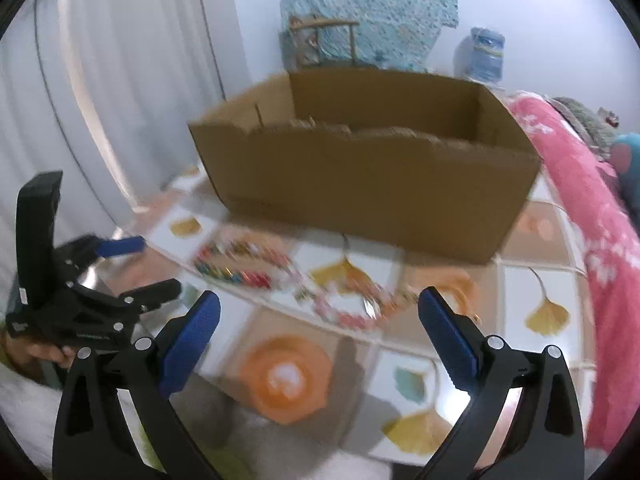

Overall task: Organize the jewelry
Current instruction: 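Grasp the multicolour bead bracelet with the left gripper while the right gripper grasps it too, then carry the bead bracelet with both grippers and lower it into the box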

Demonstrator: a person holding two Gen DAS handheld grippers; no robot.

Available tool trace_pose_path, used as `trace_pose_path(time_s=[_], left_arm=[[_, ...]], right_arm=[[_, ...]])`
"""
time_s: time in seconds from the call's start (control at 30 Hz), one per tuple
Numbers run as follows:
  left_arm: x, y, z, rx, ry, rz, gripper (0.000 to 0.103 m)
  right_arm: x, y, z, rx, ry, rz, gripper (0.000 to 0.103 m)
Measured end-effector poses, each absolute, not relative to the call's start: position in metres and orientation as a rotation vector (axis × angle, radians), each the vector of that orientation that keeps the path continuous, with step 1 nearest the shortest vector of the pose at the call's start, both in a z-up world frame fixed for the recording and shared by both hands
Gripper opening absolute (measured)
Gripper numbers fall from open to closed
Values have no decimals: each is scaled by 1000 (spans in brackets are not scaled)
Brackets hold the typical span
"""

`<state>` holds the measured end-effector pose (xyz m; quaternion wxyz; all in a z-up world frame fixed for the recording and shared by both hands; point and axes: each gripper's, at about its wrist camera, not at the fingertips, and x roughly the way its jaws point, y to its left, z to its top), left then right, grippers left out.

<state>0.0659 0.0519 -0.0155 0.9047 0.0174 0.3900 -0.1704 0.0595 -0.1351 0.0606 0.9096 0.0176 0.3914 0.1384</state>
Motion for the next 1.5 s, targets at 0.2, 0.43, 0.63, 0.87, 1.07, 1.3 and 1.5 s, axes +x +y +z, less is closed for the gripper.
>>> trace_pose_path(time_s=[0.2,0.43,0.63,0.87,1.07,1.3,1.5], left_arm=[[88,47,-12,-1,829,-386,57],[108,40,-25,-7,925,-413,47],[116,38,-30,20,978,-409,34],[122,38,-28,46,997,-398,31],[124,34,-29,84,999,-396,30],[115,23,-28,167,994,-417,29],[106,17,-28,187,963,-422,9]], right_arm=[[87,-121,61,44,828,323,74],[106,-109,54,-16,875,347,43],[129,-104,41,-49,993,398,26],[145,-94,27,-134,1113,473,23],[148,-85,22,-228,1148,503,16],[147,-80,23,-286,1142,525,12],[141,-82,24,-247,1119,521,10]])
